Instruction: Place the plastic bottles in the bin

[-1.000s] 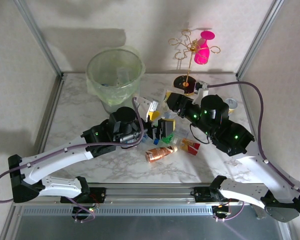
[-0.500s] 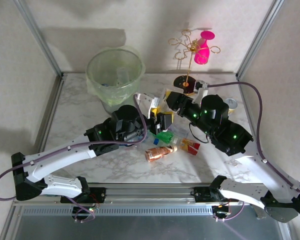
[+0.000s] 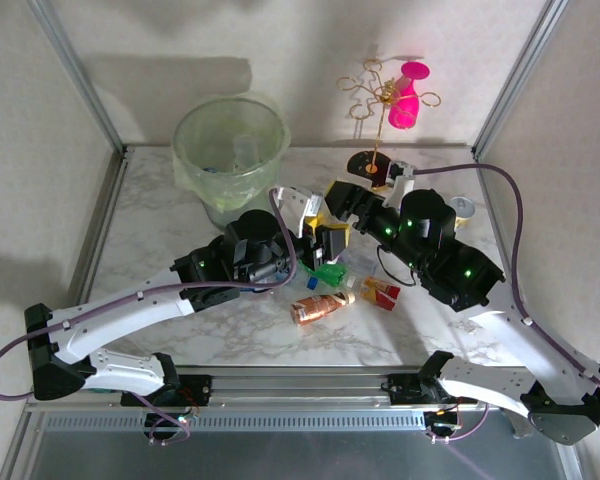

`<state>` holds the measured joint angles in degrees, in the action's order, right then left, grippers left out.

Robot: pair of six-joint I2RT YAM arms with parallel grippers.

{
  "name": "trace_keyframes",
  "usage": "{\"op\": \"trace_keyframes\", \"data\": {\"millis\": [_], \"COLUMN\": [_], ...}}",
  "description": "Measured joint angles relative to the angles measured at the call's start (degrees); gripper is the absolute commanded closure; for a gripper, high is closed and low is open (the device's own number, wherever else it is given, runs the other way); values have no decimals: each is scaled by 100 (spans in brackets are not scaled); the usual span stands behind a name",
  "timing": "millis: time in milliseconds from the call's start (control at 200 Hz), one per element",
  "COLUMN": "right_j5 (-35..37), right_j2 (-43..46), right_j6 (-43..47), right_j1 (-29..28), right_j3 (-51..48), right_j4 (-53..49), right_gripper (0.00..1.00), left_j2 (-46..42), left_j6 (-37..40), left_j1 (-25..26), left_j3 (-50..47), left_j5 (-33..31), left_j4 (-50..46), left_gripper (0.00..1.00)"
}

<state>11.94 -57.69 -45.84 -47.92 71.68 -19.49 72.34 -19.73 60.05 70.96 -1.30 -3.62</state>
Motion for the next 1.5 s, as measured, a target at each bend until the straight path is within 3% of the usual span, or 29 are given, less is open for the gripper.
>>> {"op": "trace_keyframes", "data": {"millis": [145,290,436,656,821,1111,1502], "right_j5": [254,723,1163,1403,1405,1582,1644], "right_j2": [13,192,511,595,535,586,437], "right_j6": [131,330,492,605,669,778,876], "right_j1": [0,0,0,0,0,0,0], "right_j3": [107,295,343,341,293,46,-256], "right_j4": [-240,-518,-704,-833,-916,-1001,-1029], "right_gripper": [13,13,13,13,13,13,12], "left_j2": [-57,-50,245,979,1816,2796,3342], "left_j6": [-195,-710,-1390,-2011,-2286,-3036,-3751], "left_j1": [-227,-566,-1021,-1871,-2608,-3703,-4197], "left_j3": [0,299,1375,2970,3873,4109,4304], "left_j5": [-118,-767,-1495,-1895,-1864,-1287,-570], "left_j4": [-13,-564,-1401,-2389,-2942,-3429,-3480], "left_gripper": [57,62,63,64,65,67,68]}}
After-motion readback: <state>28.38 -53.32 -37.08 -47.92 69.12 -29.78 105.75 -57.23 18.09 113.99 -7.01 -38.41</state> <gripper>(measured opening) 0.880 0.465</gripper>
